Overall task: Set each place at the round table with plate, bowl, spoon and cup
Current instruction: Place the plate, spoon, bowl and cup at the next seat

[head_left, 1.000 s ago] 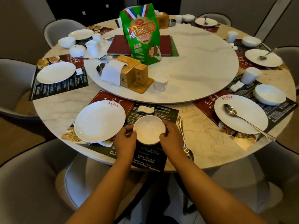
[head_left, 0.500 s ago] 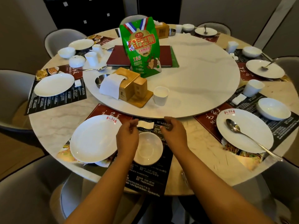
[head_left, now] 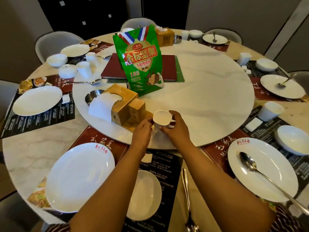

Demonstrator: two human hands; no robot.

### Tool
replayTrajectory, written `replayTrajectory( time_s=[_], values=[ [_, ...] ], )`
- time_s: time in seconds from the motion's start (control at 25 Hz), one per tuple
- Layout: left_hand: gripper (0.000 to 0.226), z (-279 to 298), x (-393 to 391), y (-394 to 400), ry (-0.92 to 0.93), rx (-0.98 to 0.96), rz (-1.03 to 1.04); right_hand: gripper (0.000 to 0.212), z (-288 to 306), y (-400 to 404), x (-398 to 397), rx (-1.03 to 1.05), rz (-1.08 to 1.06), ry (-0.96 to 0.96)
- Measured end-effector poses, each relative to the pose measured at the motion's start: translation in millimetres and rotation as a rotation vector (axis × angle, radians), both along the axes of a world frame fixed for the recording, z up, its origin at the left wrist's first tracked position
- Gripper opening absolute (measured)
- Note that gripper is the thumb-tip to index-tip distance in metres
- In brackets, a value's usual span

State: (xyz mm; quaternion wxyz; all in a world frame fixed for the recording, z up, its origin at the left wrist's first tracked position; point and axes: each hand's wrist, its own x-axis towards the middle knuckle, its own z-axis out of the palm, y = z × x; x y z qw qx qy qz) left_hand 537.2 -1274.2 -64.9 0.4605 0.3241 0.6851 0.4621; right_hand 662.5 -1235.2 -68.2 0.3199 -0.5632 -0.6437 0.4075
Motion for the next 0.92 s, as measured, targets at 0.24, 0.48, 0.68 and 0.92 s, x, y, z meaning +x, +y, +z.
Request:
replayTrajectory(
  time_s=[0.24, 0.48, 0.68, 0.92],
  values=[
    [0.036, 12, 2, -50, 0.025, 0.120, 0.003, 0.069, 12, -57, 20, 0.008, -0.030, 0.106],
    [0.037, 13, 13, -104, 0.159, 0.099, -0.077, 0.073, 1, -118, 41, -0.043, -0.050, 0.111],
    [0.033, 3, 12, -112, 0.298, 0.082, -0.148, 0.074, -13, -128, 42, -0.068, -0.050, 0.095],
    [0.033, -3, 10, -114, 0.350, 0.084, -0.180, 0.077, -23, -131, 41, -0.068, -0.053, 0.058]
  ],
)
